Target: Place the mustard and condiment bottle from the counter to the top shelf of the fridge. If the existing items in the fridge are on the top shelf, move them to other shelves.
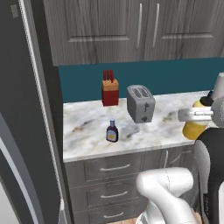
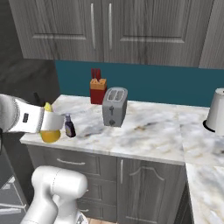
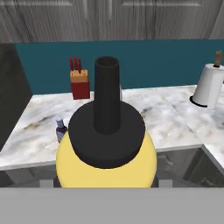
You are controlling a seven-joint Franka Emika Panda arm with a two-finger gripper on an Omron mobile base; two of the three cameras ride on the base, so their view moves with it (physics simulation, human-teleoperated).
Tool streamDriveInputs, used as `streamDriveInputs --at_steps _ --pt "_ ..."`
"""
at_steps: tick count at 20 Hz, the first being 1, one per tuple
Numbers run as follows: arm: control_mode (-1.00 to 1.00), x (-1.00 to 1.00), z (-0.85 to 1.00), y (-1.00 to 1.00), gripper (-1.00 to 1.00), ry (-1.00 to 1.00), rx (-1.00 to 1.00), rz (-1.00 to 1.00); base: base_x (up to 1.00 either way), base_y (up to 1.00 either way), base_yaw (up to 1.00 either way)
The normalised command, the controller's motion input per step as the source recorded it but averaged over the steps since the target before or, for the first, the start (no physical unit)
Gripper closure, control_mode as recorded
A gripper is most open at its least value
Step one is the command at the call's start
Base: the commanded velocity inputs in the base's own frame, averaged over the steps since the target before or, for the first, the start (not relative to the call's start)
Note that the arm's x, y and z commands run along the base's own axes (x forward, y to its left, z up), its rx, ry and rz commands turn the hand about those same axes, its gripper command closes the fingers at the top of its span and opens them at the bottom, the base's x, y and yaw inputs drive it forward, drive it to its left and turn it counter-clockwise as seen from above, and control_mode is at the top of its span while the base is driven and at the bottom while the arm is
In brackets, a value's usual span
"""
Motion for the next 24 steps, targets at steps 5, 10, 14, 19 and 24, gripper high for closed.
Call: streamDriveInputs --at_steps 5,10,14,19,24 --pt "1.00 -0.49 0.22 0.00 1.00 -0.12 0.00 0.01 -0.40 0.00 0.02" --pt "1.00 0.00 0.00 0.00 1.00 0.00 0.00 0.00 -1.00 0.00 0.13" --pt "1.00 0.00 0.00 0.00 1.00 0.00 0.00 0.00 -1.00 0.29 0.21" --pt "1.00 0.00 0.00 0.00 1.00 0.00 0.00 0.00 -1.00 0.83 0.26" --pt "1.00 0.00 0.00 0.00 1.00 0.00 0.00 0.00 -0.46 1.00 0.30"
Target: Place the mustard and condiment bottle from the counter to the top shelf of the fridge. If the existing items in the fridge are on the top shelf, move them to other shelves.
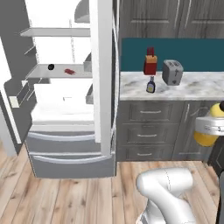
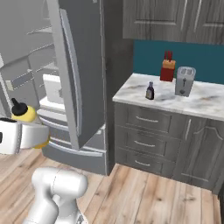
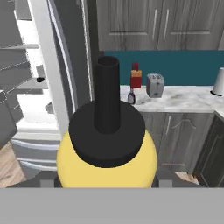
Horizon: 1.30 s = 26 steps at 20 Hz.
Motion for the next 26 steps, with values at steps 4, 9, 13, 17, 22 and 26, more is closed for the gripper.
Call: streamDriveInputs --at_steps 4,9,13,17,22,26 --pt "1.00 0.00 0.00 0.00 1.00 0.00 0.00 0.00 -0.06 1.00 0.26" --pt "1.00 0.00 0.00 0.00 1.00 0.00 0.00 0.00 0.36 1.00 0.14" --pt "1.00 0.00 0.00 0.00 1.00 0.00 0.00 0.00 0.58 1.00 0.00" --pt "1.00 0.00 0.00 0.00 1.00 0.00 0.00 0.00 0.78 0.86 -0.06" --pt "1.00 0.00 0.00 0.00 1.00 0.00 0.00 0.00 0.65 0.90 -0.05" --pt "1.00 0.00 0.00 0.00 1.00 0.00 0.00 0.00 1.00 1.00 0.02"
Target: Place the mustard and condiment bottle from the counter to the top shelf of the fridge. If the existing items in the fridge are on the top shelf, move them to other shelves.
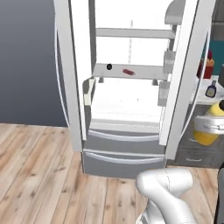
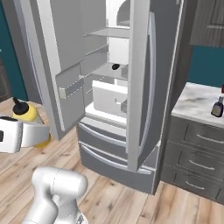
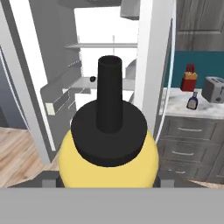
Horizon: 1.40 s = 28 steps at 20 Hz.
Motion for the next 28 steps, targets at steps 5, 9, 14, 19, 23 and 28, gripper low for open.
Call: streamDriveInputs --at_steps 5,9,14,19,23,28 --pt "1.00 0.00 0.00 0.00 1.00 0.00 0.00 0.00 1.00 1.00 0.00" --pt "1.00 0.00 0.00 0.00 1.00 0.00 0.00 0.00 1.00 1.00 0.00" --pt "1.00 0.00 0.00 0.00 1.00 0.00 0.00 0.00 0.62 0.30 -0.20" --pt "1.00 0.00 0.00 0.00 1.00 0.00 0.00 0.00 0.22 0.00 -0.24" --pt "1.00 0.00 0.00 0.00 1.00 0.00 0.00 0.00 0.14 -0.08 -0.02" --pt "1.00 0.00 0.00 0.00 1.00 0.00 0.00 0.00 0.26 -0.39 -0.08"
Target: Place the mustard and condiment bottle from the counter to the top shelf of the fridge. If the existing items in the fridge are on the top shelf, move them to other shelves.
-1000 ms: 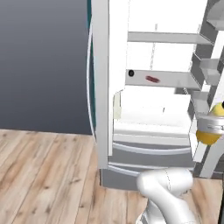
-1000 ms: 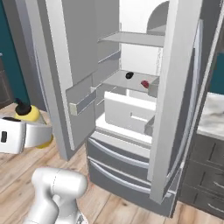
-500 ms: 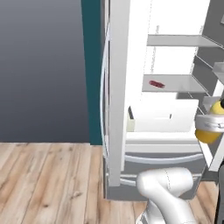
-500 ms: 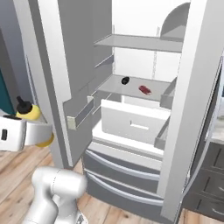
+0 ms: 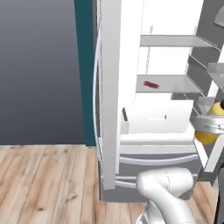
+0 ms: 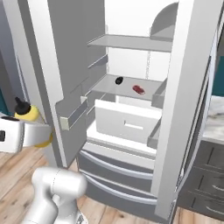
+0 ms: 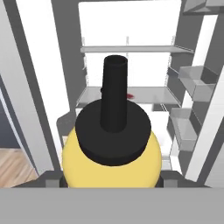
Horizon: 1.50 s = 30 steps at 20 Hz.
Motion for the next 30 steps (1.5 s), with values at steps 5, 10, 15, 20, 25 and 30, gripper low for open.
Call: streamDriveInputs --at_steps 5,10,15,20,25,30 --pt "1.00 0.00 0.00 0.00 1.00 0.00 0.00 0.00 0.55 -0.03 -0.04" --pt "1.00 0.00 0.00 0.00 1.00 0.00 0.00 0.00 0.73 -0.12 -0.05" --pt "1.00 0.00 0.00 0.00 1.00 0.00 0.00 0.00 0.76 -0.02 -0.05" --pt "1.00 0.00 0.00 0.00 1.00 0.00 0.00 0.00 0.82 0.00 -0.05" --pt "1.00 0.00 0.00 0.00 1.00 0.00 0.00 0.00 0.57 -0.02 -0.05" --pt "1.00 0.00 0.00 0.00 1.00 0.00 0.00 0.00 0.15 -0.16 -0.04"
